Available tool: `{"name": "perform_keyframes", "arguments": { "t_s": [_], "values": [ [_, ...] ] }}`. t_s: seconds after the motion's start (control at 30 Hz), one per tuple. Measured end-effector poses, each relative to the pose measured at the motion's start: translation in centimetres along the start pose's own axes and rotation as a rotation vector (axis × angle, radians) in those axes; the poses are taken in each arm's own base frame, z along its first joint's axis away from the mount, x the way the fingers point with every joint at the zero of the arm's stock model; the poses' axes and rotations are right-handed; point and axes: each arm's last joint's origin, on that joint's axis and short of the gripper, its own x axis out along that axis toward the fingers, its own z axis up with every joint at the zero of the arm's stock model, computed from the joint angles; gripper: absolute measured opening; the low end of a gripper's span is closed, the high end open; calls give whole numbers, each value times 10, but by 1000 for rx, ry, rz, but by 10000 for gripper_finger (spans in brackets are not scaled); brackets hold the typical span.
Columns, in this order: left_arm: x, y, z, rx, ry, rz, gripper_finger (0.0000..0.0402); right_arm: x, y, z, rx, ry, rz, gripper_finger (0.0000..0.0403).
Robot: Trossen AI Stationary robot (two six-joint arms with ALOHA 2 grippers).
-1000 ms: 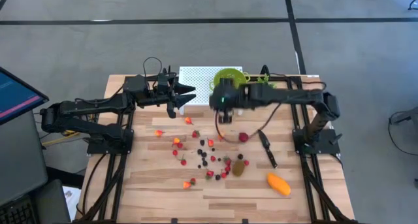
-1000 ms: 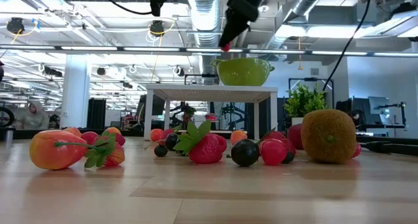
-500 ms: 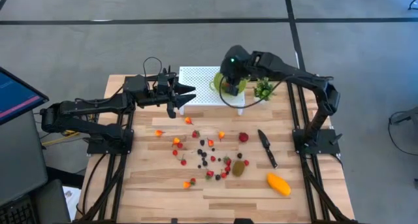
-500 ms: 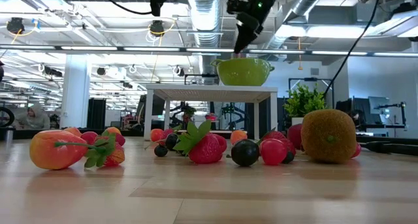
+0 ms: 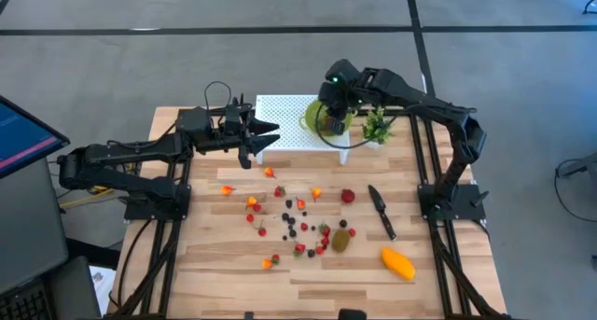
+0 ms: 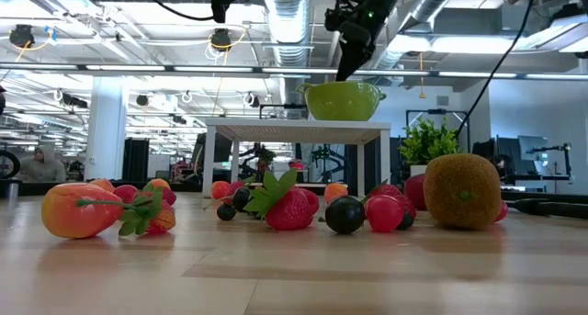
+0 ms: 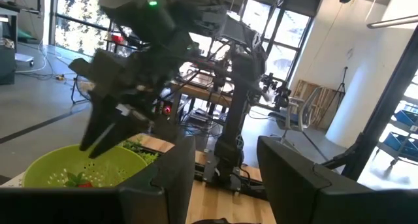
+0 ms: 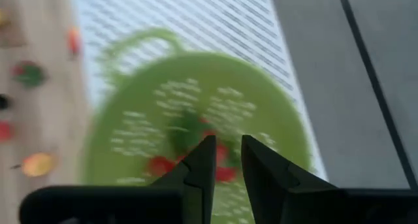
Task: Pick & Place Fruit
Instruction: Put the red cherry into the green strainer bowl
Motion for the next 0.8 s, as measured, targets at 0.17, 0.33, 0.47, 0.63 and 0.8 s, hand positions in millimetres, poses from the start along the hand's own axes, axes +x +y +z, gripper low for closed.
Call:
{"name": "perform_keyframes", "arguments": {
  "t_s": [0.17,0.33,0.47,0.63,0.8],
  "values": [
    [0,0,0,0,0,0,159,-10,29,4,-68,0,60,66],
    [0,0,0,0,0,0,159,-20,69,6,-154,30,133,66],
    [0,0,0,0,0,0,159,-28,102,6,-150,58,188,66],
    [0,0,0,0,0,0,159,-39,139,1,-125,121,240,66],
    [0,0,0,0,-1,-1,159,-49,172,-2,-128,126,283,66]
  ]
}}
